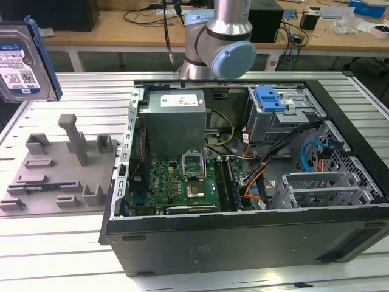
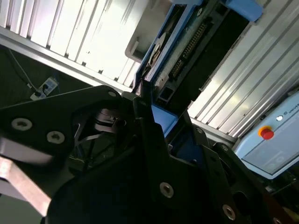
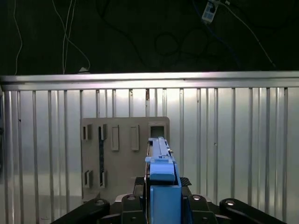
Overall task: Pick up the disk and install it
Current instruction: 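Pick up the disk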
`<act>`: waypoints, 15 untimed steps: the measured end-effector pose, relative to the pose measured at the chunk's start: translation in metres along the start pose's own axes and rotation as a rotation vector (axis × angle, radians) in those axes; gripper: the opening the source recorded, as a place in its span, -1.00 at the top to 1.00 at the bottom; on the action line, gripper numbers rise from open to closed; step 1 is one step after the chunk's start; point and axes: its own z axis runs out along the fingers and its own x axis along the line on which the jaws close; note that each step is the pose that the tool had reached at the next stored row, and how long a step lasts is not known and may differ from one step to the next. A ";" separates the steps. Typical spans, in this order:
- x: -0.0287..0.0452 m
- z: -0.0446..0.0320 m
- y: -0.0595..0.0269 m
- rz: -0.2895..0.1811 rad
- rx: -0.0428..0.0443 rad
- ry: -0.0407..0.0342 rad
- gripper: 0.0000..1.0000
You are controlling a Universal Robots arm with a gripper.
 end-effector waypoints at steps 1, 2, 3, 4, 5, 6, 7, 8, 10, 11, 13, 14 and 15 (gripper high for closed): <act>0.0002 -0.0038 0.0000 0.000 0.0003 -0.0007 0.26; 0.0004 -0.0063 0.0000 0.000 0.0005 -0.0011 0.26; 0.0006 -0.0097 -0.0001 0.000 0.0009 -0.0017 0.26; 0.0008 -0.0125 -0.0001 0.000 0.0010 -0.0022 0.26; 0.0011 -0.0169 -0.0001 0.000 0.0013 -0.0030 0.26; 0.0012 -0.0193 -0.0001 0.000 0.0015 -0.0033 0.26; 0.0014 -0.0216 -0.0001 0.000 0.0018 -0.0036 0.26; 0.0015 -0.0237 -0.0002 0.000 0.0019 -0.0038 0.26; 0.0018 -0.0281 -0.0002 0.000 0.0022 -0.0042 0.26; 0.0019 -0.0300 -0.0002 0.000 0.0023 -0.0043 0.26; 0.0020 -0.0312 -0.0003 0.000 0.0025 -0.0043 0.26; 0.0020 -0.0312 -0.0003 0.000 0.0026 -0.0044 0.26; 0.0020 -0.0312 -0.0003 0.000 0.0026 -0.0044 0.26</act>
